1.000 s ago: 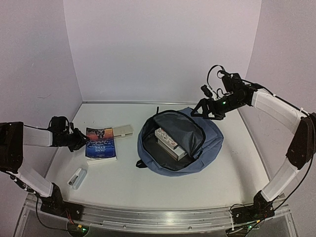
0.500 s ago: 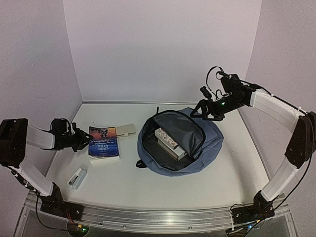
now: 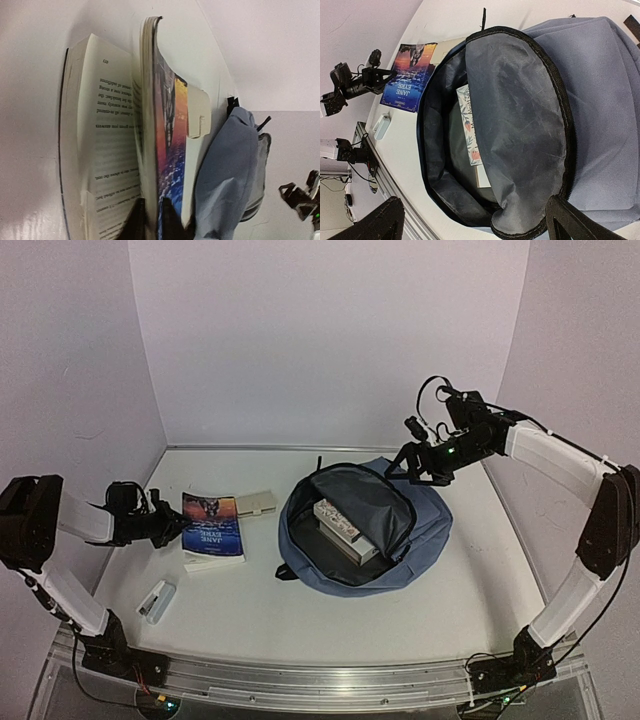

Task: Pack the student bag
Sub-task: Pick up the book from the center of the board.

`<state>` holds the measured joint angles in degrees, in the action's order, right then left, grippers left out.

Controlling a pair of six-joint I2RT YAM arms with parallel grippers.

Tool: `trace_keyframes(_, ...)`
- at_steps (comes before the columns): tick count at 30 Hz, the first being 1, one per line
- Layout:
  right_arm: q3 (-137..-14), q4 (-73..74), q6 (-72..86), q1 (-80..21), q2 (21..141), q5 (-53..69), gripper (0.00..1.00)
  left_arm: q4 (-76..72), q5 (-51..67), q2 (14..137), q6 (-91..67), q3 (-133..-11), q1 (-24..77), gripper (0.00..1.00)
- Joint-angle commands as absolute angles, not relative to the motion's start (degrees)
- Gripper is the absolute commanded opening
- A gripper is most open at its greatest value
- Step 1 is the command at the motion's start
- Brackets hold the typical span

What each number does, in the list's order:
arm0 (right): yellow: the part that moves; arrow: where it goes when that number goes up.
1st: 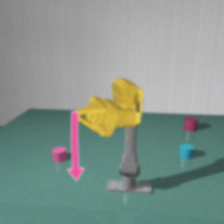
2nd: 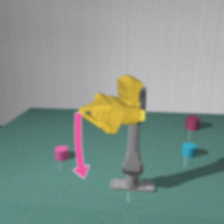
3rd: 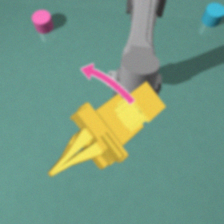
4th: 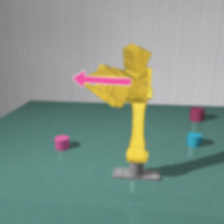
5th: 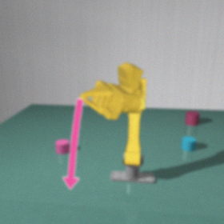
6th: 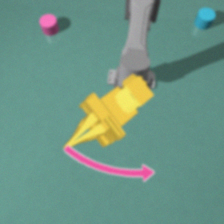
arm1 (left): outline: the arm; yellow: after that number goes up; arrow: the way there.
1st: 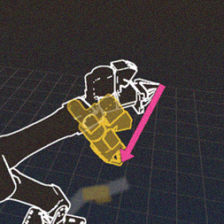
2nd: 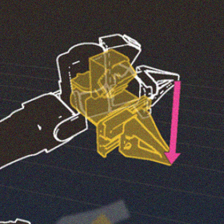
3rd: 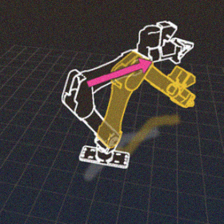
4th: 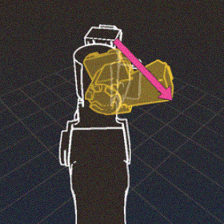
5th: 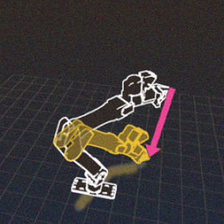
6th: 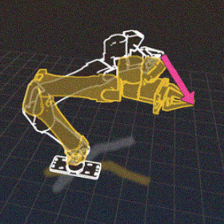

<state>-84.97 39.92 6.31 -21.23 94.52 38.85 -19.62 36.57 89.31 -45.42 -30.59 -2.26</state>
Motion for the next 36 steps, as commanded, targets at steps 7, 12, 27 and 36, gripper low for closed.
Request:
trace_keyframes(7,-87.2,38.8,6.9,-21.2,95.9,39.6,0.98,-23.8,41.0,96.4,-46.3,-34.6,-1.8,0.32)
trace_keyframes(12,-86.6,38.8,6.7,-21.2,94.9,39.9,0.98,-26.1,41.7,96.6,-47.9,-34.2,-1.8,0.15)
trace_keyframes(27,-86.4,37.5,9.2,-21.1,92.9,46.8,0.98,-1.5,39.5,68.5,-42.3,-46.2,-0.9,0.0)
trace_keyframes(36,-84.7,34.4,13.4,-22.0,93.3,50.4,0.98,-2.8,44.0,69.5,-42.9,-58.0,10.7,0.0)
